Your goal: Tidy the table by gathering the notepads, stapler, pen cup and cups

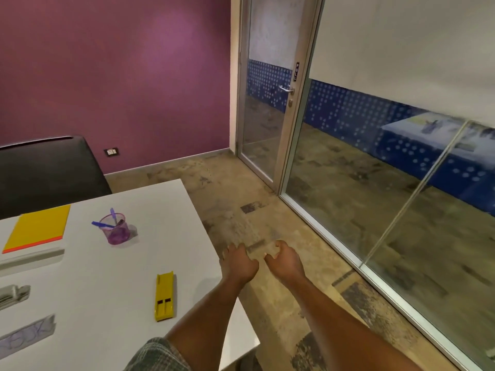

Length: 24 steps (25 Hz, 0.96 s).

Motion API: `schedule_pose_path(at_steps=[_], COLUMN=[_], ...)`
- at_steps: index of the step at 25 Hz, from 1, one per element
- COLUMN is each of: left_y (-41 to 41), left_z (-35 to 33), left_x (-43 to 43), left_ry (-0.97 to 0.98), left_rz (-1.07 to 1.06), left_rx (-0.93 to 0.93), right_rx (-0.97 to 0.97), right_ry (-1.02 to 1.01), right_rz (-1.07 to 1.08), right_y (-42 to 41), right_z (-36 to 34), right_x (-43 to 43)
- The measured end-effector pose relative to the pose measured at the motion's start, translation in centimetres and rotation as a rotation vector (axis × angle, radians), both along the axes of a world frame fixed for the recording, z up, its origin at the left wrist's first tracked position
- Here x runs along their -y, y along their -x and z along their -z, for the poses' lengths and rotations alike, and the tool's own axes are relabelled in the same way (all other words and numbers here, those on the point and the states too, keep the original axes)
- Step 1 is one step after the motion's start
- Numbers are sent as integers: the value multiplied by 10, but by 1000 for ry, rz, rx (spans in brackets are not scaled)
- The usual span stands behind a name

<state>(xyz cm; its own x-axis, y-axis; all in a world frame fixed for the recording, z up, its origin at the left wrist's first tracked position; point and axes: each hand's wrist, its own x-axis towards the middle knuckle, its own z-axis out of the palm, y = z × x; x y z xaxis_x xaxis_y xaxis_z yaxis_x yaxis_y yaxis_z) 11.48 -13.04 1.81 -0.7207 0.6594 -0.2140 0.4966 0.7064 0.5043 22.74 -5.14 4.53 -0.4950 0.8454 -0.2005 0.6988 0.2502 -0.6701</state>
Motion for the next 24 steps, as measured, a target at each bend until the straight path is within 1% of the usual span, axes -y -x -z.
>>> schedule_pose_path(at_steps=[2,3,6,9,12,13,17,24], left_y=[18,24,49,71,87,90,101,144], left_z=[-1,-3,4,12,20,19,15,9], left_x=[-32,-33,-77,-109,-164,-165,-227,-260], left_ry=[24,18,10,7,-32,-52,-84,-59], left_rz=[-30,-40,-118,-204,-378,-405,-583,-699], left_rx=[-16,-13,-11,34,104,119,163,127], right_rx=[13,7,16,-12,8,5,40,1], right_ry=[-1,6,20,37,50,39,-2,22], right_rz=[-19,-17,-79,-149,-253,-261,-406,-561], right_y=[18,21,53,84,113,116,146,203], right_z=[4,3,10,11,20,18,15,9], right_x=[-35,-38,-91,-132,-198,-200,-274,-312])
